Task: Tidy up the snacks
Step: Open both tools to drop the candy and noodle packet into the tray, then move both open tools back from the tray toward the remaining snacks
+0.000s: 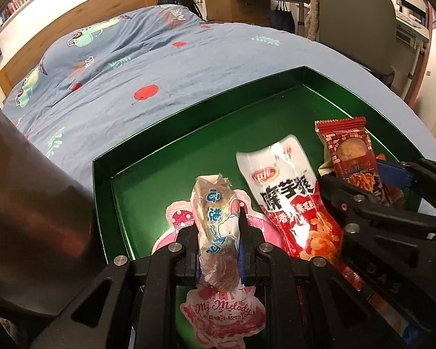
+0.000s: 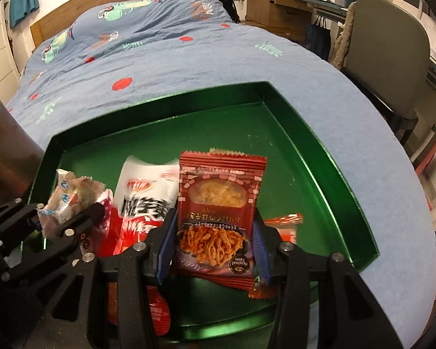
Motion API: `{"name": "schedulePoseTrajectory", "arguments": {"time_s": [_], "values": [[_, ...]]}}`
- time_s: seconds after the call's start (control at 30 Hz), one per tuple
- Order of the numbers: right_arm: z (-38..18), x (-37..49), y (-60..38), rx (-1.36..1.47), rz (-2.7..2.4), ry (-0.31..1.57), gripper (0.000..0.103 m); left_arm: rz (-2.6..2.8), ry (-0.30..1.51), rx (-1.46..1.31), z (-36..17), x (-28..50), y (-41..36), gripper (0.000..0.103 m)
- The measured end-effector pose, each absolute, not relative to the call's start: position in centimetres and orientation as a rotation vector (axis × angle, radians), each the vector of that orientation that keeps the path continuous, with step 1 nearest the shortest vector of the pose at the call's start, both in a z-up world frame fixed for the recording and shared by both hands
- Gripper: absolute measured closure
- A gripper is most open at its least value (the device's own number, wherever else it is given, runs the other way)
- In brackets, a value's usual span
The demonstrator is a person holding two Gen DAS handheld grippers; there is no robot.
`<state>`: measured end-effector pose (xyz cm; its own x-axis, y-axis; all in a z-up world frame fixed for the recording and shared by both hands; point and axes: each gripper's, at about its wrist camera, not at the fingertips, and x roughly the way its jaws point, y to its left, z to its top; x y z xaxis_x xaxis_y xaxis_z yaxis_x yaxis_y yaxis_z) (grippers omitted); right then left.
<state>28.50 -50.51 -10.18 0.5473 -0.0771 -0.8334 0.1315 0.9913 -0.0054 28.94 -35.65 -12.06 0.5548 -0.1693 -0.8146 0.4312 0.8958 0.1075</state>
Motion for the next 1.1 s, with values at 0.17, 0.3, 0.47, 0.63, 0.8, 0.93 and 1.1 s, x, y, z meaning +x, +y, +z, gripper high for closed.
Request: {"name": "schedulePoseTrajectory", "arguments": {"time_s": [0.17,0.3,0.47,0.63,0.8,0.93,1.1], "values": [[-10.5,28.5,-50.6,0.069,-0.124,0.979,0.054,-0.355,0.921,0.314,-12.1,29.1,-35.7,0.087],[-10.6,28.5,-50.5,0.060,-0.128,0.981,0.053,-0.351,0.923,0.313,-12.1,29.1,-35.7,0.084],[-10.6,28.4,-50.4,0.055,-0.133,0.984,0.053,-0.343,0.918,0.325,-12.0,29.0,-35.7,0.077],[-10.3,28.2,-50.4,0.041,-0.151,0.988,0.038,-0.348,0.928,0.315,-11.9,28.8,-35.6,0.066],[-9.5,27.8,-50.8,0.041,-0.160,0.973,0.034,-0.358,0.929,0.320,-11.7,28.4,-35.7,0.063],[-8.7,27.5,-51.0,0.039,-0.160,0.970,0.032,-0.365,0.924,0.318,-11.1,27.9,-35.6,0.062],[-7.2,26.6,-51.2,0.037,-0.172,0.954,0.032,-0.372,0.916,0.308,-10.1,27.4,-35.1,0.062]]}}
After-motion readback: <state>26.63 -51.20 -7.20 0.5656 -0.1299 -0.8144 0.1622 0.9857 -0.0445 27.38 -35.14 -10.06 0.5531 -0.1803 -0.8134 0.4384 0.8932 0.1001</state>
